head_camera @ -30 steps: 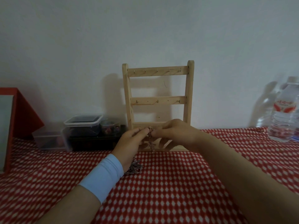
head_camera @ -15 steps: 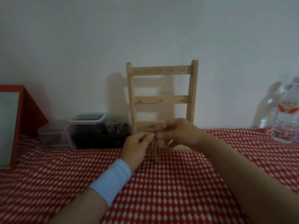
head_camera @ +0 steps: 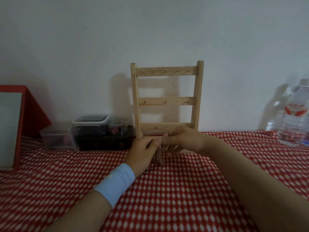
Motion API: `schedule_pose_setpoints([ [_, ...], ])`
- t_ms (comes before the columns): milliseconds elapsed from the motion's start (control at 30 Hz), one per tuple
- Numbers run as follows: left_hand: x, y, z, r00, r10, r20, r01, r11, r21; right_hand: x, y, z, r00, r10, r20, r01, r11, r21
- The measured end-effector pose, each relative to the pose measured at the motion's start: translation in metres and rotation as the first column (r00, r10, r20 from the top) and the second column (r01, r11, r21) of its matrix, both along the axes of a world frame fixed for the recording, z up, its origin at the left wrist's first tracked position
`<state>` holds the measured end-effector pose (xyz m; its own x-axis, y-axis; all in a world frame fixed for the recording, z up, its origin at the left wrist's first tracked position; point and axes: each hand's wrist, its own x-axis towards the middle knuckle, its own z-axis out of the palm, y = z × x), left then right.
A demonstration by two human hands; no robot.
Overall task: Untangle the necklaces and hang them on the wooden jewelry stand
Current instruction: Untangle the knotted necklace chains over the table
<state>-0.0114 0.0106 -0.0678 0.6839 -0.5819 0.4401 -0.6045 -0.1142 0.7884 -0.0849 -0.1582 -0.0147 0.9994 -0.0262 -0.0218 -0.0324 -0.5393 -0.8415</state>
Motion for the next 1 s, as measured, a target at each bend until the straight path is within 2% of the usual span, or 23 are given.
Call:
schedule_pose_setpoints([
  [100,0.002,0.003,0.003,0.975,-0.086,-0.207,0.085,0.996,-0.015,0.002,0.005,-0.001,0.999,-0.035,0.034,0.035,0.999,0.001],
  [200,0.003,0.004,0.007,0.845,-0.182,-0.503,0.087,0.974,-0.207,0.008,0.009,-0.004,0.957,-0.134,0.257,0.172,0.976,-0.131],
  [267,0.004,0.004,0.008,0.789,-0.202,-0.580,0.041,0.960,-0.278,0.009,0.008,-0.002,0.916,-0.177,0.361,0.245,0.957,-0.152],
  [333,0.004,0.004,0.007,0.776,-0.172,-0.606,-0.018,0.956,-0.293,0.006,0.008,0.001,0.919,-0.182,0.350,0.227,0.970,-0.090],
  [400,0.005,0.004,0.007,0.786,-0.128,-0.605,-0.067,0.955,-0.289,0.003,0.010,0.003,0.948,-0.176,0.266,0.197,0.979,-0.056],
  [500,0.004,0.005,0.008,0.838,-0.062,-0.542,-0.092,0.963,-0.252,0.003,0.011,0.001,0.969,-0.139,0.206,0.158,0.984,-0.079],
  [667,-0.001,0.002,0.007,0.906,0.002,-0.423,-0.095,0.976,-0.198,0.000,0.008,0.000,0.977,-0.115,0.181,0.118,0.993,-0.005],
  [733,-0.001,0.002,0.006,0.905,-0.006,-0.425,-0.068,0.985,-0.159,0.002,0.006,0.000,0.983,-0.099,0.155,0.104,0.994,-0.026],
  [867,0.003,0.003,0.005,0.898,-0.017,-0.440,-0.030,0.995,-0.100,0.002,0.004,0.000,0.998,-0.012,0.055,0.021,0.986,-0.166],
  [933,0.005,0.003,0.007,0.874,-0.064,-0.481,0.013,0.994,-0.109,0.003,0.003,-0.002,0.999,-0.020,0.032,0.022,0.997,-0.075],
  [1000,0.003,0.004,0.012,0.776,-0.166,-0.608,0.030,0.973,-0.228,0.003,0.002,-0.003,0.999,-0.036,0.002,0.036,0.992,0.117],
])
